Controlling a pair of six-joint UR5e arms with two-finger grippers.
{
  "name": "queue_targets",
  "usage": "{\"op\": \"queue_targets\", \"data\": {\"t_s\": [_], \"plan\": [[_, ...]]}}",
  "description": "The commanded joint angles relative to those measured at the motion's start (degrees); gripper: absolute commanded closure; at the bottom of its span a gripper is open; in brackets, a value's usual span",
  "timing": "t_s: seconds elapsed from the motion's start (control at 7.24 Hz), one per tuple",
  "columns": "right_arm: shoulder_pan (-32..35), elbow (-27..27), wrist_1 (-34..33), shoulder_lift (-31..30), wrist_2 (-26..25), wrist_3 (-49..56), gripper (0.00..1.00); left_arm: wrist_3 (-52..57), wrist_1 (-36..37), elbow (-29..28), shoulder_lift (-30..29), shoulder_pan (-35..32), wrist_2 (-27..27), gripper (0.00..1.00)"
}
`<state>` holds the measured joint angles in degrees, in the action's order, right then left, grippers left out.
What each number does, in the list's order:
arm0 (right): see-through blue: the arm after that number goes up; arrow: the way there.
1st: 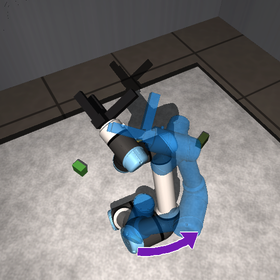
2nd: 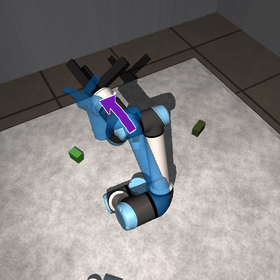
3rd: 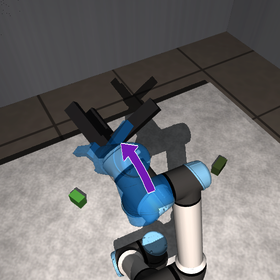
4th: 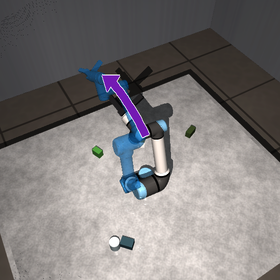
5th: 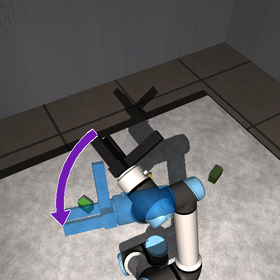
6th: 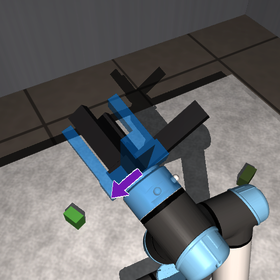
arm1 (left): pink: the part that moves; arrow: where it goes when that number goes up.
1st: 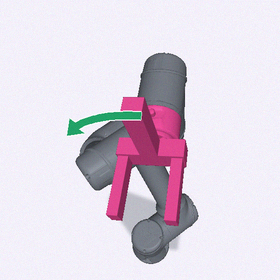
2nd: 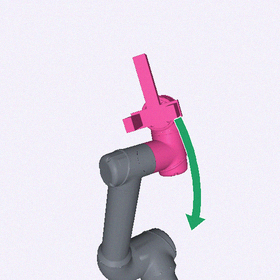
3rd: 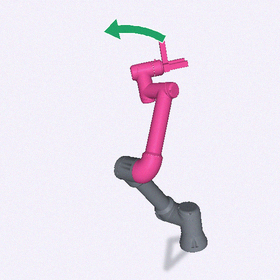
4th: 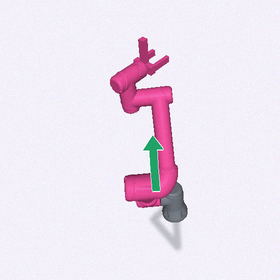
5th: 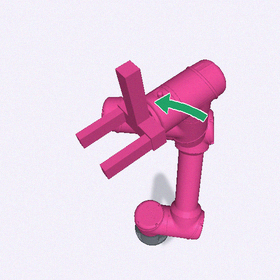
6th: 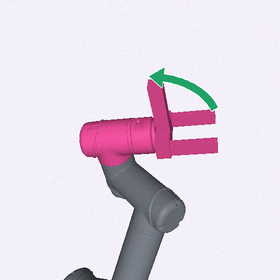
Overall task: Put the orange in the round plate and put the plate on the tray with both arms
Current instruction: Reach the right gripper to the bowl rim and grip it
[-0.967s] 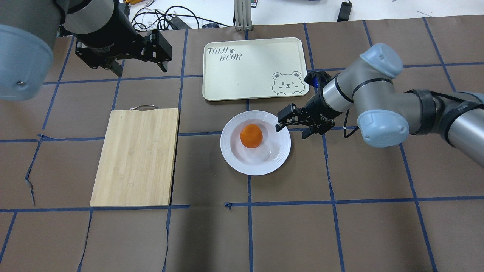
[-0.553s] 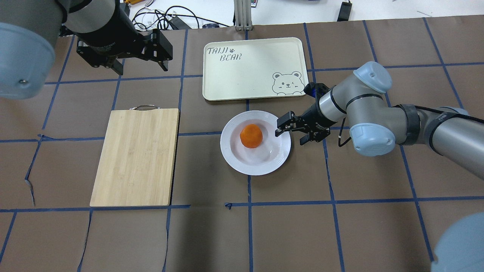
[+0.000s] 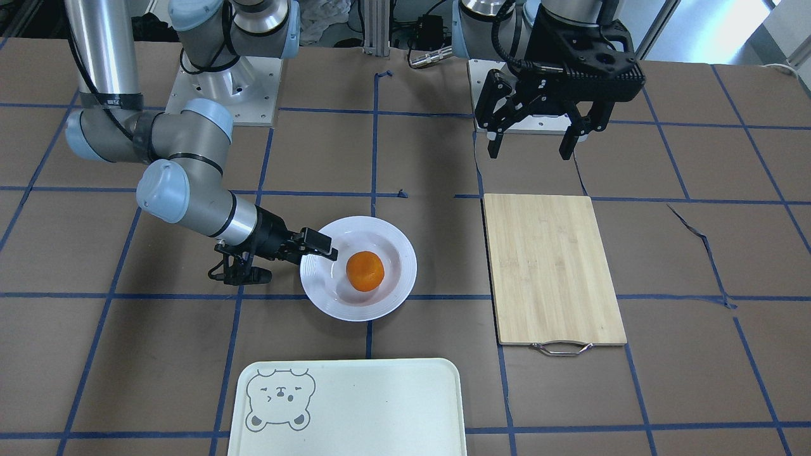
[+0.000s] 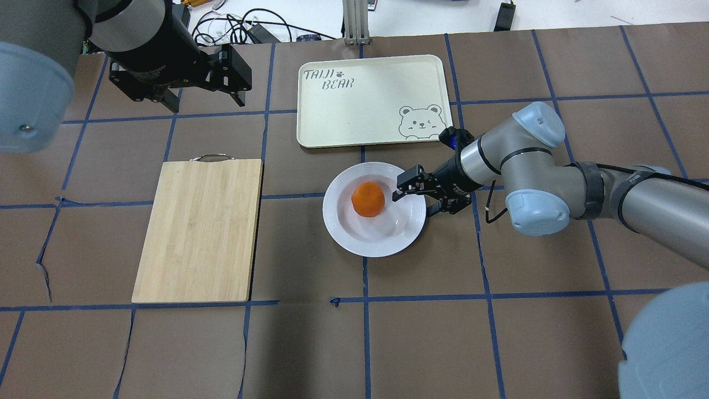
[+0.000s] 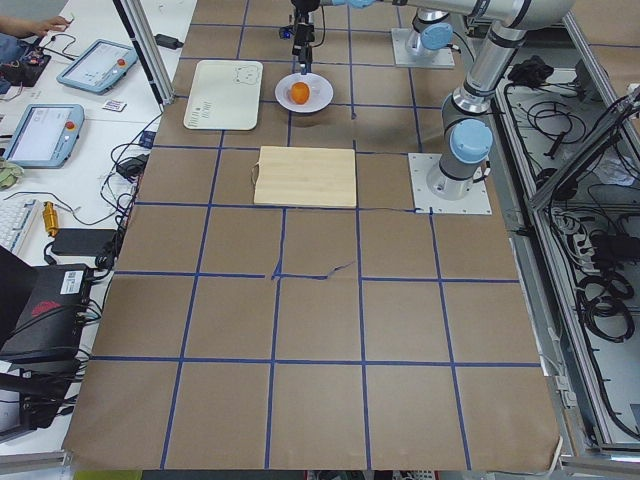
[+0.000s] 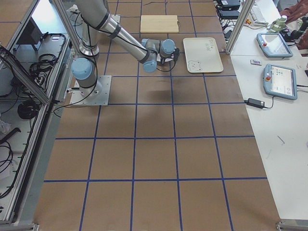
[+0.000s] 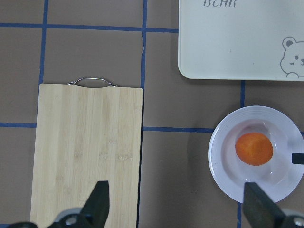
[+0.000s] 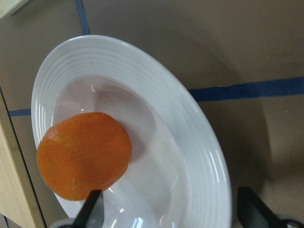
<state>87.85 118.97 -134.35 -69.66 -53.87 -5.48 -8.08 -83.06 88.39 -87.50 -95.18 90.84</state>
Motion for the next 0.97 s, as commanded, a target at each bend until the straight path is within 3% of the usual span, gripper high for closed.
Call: {"op": "queue_targets", "data": {"t_s": [0.0, 0.41, 0.69, 0.83], "plan": [[0.1, 2.5, -4.1, 0.8, 0.2, -0.1, 0.0, 0.0, 0.0, 0.0, 0.1, 0.0, 0.0, 0.0], [0.2, 2.6, -10.8, 2.9, 0.3, 0.2, 0.06, 0.0, -0.2, 0.0, 0.3, 0.0, 0.0, 0.0], [1.0, 3.0, -10.8, 3.3, 0.2, -0.1, 0.23, 0.0, -0.2, 0.1, 0.3, 0.0, 0.0, 0.0], [1.2, 3.3, -10.8, 3.3, 0.1, -0.2, 0.4, 0.0, -0.2, 0.1, 0.3, 0.0, 0.0, 0.0]]}}
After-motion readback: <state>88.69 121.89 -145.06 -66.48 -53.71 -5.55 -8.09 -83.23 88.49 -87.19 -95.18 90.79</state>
